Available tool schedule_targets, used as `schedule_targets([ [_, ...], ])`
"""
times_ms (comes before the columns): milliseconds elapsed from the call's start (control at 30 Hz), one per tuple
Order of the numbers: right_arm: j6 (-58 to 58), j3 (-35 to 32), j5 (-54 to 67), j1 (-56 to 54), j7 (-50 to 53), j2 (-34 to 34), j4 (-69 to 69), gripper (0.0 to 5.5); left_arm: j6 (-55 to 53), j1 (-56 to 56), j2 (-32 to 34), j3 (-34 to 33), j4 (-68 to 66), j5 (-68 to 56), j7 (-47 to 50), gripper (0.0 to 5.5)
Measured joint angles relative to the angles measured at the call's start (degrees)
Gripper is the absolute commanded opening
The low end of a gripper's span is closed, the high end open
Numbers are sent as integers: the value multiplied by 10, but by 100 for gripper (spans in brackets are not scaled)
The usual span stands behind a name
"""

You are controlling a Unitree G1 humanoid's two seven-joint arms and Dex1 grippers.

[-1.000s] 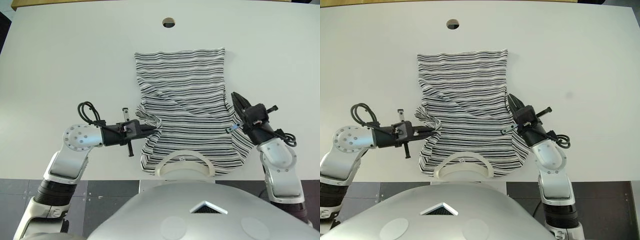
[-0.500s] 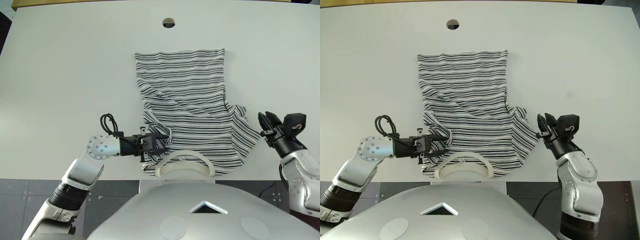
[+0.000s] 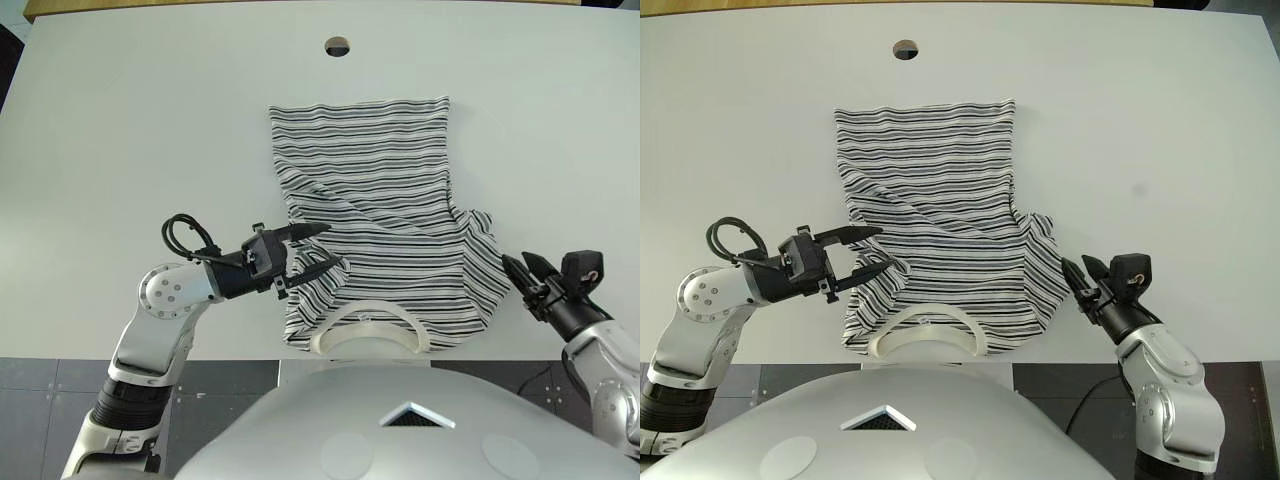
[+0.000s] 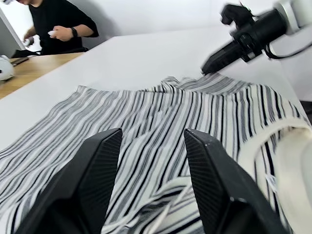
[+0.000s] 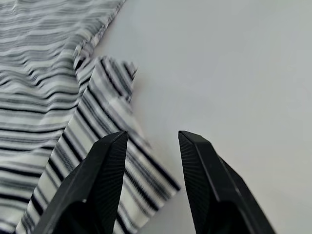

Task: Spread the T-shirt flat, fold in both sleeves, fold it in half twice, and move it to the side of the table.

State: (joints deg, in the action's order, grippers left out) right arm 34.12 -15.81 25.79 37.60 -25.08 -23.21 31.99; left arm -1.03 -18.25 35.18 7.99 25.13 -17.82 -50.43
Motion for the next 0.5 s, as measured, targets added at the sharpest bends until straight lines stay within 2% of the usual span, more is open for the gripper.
schedule_targets([
  [100, -10, 9, -6, 2, -12, -3, -20, 192, -8, 12, -11, -20, -2, -3, 26, 236],
  [133, -15, 9, -7, 2, -15, -4, -25, 196, -9, 16, -12, -22, -3, -3, 31, 218],
  [400, -56, 17, -35, 1, -19, -19, -50, 40, 5, 21, -21, -41, -48, 30, 70, 85],
  [500, -65, 26, -42, 1, -19, -19, -50, 10, 10, 20, -21, -45, -64, 42, 75, 36],
])
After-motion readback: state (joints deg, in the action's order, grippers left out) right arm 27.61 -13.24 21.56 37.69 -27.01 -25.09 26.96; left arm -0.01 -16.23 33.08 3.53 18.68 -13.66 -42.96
